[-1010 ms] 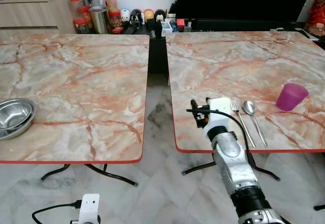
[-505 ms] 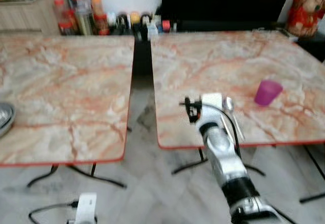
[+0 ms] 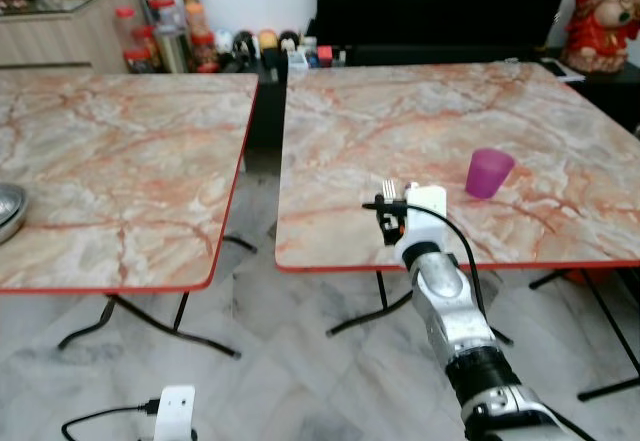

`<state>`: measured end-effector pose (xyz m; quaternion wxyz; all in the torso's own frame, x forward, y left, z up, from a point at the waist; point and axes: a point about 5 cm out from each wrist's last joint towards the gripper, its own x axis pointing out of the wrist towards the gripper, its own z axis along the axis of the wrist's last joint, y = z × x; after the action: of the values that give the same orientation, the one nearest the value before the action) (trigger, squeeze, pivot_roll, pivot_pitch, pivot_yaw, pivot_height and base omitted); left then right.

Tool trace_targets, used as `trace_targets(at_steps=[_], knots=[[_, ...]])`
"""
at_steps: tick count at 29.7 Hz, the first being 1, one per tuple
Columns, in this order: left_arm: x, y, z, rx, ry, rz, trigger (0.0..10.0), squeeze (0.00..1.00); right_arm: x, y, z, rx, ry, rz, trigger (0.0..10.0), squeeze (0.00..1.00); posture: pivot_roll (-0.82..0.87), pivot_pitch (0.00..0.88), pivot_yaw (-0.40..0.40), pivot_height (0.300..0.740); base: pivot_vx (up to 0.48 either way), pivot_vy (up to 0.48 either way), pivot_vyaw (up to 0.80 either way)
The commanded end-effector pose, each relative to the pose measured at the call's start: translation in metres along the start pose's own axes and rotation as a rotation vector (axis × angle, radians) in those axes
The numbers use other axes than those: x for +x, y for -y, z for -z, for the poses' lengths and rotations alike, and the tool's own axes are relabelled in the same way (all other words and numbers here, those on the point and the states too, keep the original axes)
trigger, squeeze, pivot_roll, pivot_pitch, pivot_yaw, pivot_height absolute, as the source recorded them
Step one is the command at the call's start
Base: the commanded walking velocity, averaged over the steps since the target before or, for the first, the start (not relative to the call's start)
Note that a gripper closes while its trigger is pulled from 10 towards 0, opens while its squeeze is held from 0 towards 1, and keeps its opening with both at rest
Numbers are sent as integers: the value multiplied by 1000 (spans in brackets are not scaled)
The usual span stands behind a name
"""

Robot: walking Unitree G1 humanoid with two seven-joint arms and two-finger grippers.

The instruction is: Setting the table

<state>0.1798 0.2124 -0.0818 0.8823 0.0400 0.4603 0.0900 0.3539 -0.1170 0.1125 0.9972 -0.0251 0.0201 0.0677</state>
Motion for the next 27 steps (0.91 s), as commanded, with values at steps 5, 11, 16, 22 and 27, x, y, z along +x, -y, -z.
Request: trace_targets(at_steps=[5, 11, 16, 22, 27], knots=[[1, -3, -3, -5, 4, -13, 10000, 0, 2, -6, -4, -11, 22, -24, 10000, 0, -77, 0, -31, 740, 314, 0, 0], [0, -4, -2, -3, 2, -13, 10000, 0, -1, -7, 1, 6, 13, -31, 10000, 0, -80, 0, -31, 740, 319, 0, 420], [0, -4, -1, 0, 0, -10, 10000, 0, -2, -8, 4, -5, 4, -39, 10000, 0, -81, 0, -31, 740, 319, 0, 0], [0, -3, 0, 5, -4, -6, 10000, 0, -3, -8, 5, 0, 3, -39, 10000, 0, -82, 0, -33, 740, 323, 0, 0], [1, -3, -3, 3, 1, -6, 10000, 0, -2, -8, 4, -4, 0, -36, 10000, 0, -79, 0, -35, 740, 324, 0, 0]])
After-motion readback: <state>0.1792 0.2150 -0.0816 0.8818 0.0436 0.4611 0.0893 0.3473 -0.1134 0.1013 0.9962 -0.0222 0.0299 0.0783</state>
